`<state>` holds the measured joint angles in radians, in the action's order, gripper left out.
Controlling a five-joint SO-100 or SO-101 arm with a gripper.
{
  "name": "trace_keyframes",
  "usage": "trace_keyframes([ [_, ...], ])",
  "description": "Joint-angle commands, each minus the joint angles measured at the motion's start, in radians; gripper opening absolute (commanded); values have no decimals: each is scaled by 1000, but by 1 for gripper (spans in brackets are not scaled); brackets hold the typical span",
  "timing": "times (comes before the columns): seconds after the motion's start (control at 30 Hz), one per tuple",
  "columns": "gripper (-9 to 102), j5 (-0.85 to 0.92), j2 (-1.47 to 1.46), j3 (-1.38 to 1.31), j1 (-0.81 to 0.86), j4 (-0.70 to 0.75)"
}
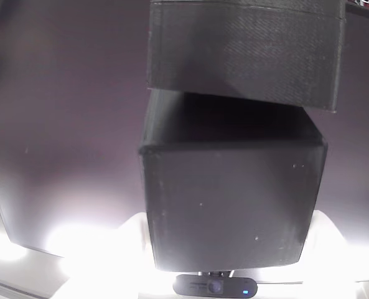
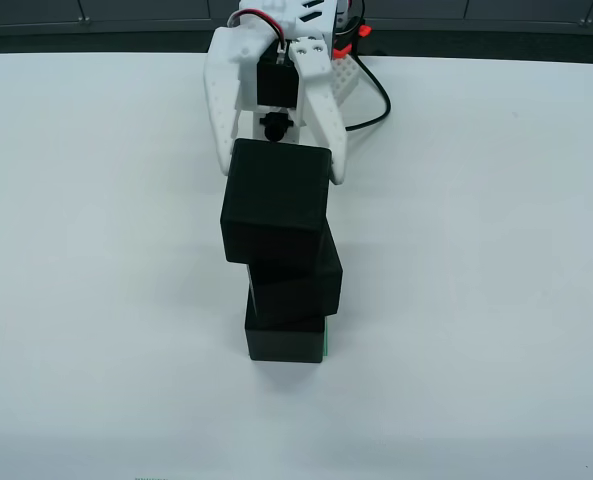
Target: Stack 3 Blocks on the chosen place.
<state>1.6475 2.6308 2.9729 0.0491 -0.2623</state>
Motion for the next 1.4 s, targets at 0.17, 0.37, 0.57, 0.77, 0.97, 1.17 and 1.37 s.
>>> trace_keyframes([
  [0.17, 32, 8, 12, -5, 9, -34],
  [0.37, 32, 8, 25, -17, 14, -37],
  [0.57, 32, 8, 81, -52, 5, 6],
  [0.77, 30, -8, 184, -130, -18, 213],
  [0.97, 17, -94, 345, -141, -37, 391],
  [1.17, 5, -296, 469, -225, -75, 586],
  [1.37, 0, -781, 506, -359, -97, 804],
])
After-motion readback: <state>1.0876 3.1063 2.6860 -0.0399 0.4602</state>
